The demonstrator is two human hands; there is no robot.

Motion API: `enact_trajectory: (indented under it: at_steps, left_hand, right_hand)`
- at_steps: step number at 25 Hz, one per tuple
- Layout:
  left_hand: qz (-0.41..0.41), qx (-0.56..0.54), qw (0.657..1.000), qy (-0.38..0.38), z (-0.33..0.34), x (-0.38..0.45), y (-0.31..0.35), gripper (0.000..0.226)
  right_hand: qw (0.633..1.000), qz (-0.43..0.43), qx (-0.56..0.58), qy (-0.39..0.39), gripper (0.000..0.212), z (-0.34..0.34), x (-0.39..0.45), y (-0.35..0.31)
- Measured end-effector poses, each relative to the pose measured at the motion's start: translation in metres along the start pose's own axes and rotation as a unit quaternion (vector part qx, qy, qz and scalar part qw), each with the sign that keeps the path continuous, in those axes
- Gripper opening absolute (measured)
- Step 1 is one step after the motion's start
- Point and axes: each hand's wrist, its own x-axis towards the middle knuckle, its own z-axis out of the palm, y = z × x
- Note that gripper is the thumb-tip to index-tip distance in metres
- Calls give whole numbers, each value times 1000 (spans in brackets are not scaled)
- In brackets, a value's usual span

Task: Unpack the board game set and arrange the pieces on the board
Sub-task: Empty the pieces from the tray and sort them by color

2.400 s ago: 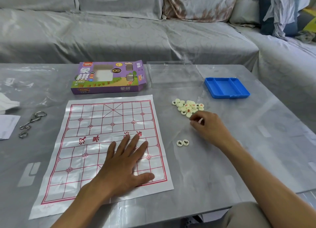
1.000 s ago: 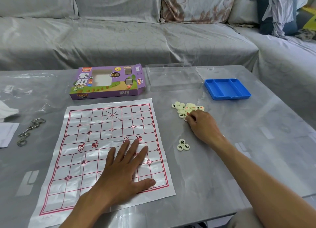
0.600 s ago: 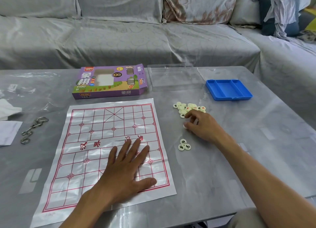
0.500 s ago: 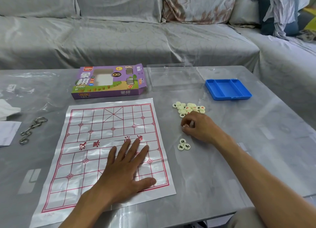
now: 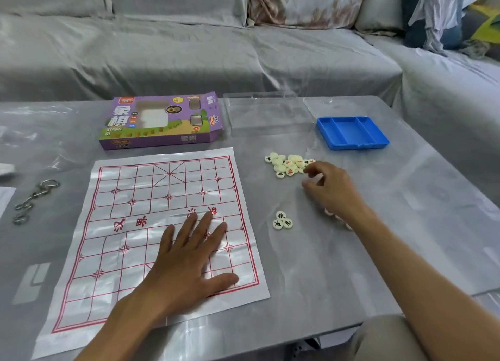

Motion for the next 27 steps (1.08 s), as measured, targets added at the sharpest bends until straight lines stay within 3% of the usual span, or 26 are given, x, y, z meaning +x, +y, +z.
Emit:
enact_trajectory:
  at_steps: [4,10,14,18,20,23,27]
  left_hand:
    - [-3,-1,1000,-2,-1,-2,1,93]
    - [-9,12,1000,-10,-4,-2,4,91]
    - [-8,8,1000,-9,-3,-3,4,93]
    - [0,-11,1000,-9,-3,-2,1,96]
    - [2,1,1000,-15,-2,-1,0,95]
    - [2,7,1000,-15,-1,0,0,94]
    - [-2,-10,1000,-9,-2,-3,2,96]
  right_hand:
    - [995,1,-94,26,37,30,18,-9]
    - [988,-45,-126,80,17,33,22,-17]
    - [983,-31,-180,15,13,17,17,-19]
    - [975,40,-165,-142,7,-22,-2,-9]
    - [968,57,-167,-179,14,-38,-17,4]
    - [987,15,-114,-117,38,-30,-24,5]
    - [992,-64,-104,-28,42,16,5,-28]
